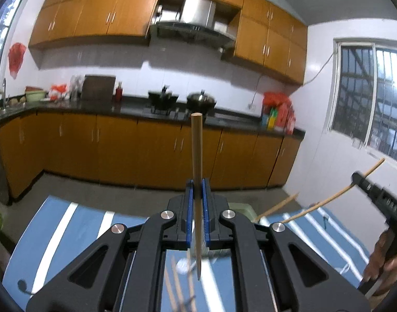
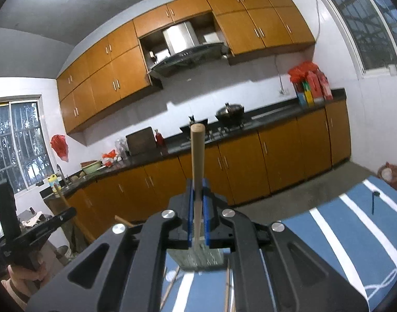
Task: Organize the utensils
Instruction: 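Raise the left gripper's chopstick upright over the green holder while the right gripper carries its chopstick there, then open the left gripper to drop its chopstick into the holder while the right gripper releases its own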
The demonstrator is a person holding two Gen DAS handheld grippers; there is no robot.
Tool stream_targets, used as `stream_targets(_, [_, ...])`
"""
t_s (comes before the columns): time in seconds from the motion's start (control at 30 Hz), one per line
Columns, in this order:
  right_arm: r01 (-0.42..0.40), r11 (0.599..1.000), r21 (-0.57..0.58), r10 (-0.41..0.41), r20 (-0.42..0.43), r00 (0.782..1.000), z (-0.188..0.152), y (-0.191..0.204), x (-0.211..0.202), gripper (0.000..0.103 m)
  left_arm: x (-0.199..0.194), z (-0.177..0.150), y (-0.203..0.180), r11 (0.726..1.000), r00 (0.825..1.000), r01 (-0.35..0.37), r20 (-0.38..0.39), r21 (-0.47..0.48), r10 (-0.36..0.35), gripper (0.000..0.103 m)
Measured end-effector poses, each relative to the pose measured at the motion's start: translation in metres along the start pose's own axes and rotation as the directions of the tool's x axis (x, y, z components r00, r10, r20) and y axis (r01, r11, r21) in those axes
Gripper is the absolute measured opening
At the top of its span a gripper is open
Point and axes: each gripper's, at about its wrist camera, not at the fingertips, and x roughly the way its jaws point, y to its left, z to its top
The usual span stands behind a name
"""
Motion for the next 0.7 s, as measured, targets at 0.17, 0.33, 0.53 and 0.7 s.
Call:
stream_targets(0.17, [0.017,0.999,-0.044,-0.017,0.005,1.0,0.006,0.015,0.03,0.008,0.02,0.024,-0.017,1.0,0.994,0.006,0.11,-0.015,-0.004,0.007])
stream_targets(0.33, [0.029,0.998,-0.063,-0.033,-0.055,0.998,-0.001,0.017,0.071,0.008,0.049,0.023,-0.027,1.0,0.986,-0.018,0.168,-0.015,0.02,0.007])
stream_targets(0.53, [0.039,0.997,-0.072,-0.049,-0.139,0.989,-0.018,0.015,0.109,0.008,0.091,-0.005,-0.023,0.999,0.994,-0.018,0.108,-0.032,0.021,0.007])
stream_targets(0.7, [0.049,0.997,-0.067,-0.059,-0.173,0.983,-0.024,0.011,0.122,0.013,0.103,-0.023,-0.017,0.998,1.0,-0.007,0.015,-0.059,0.008,0.008])
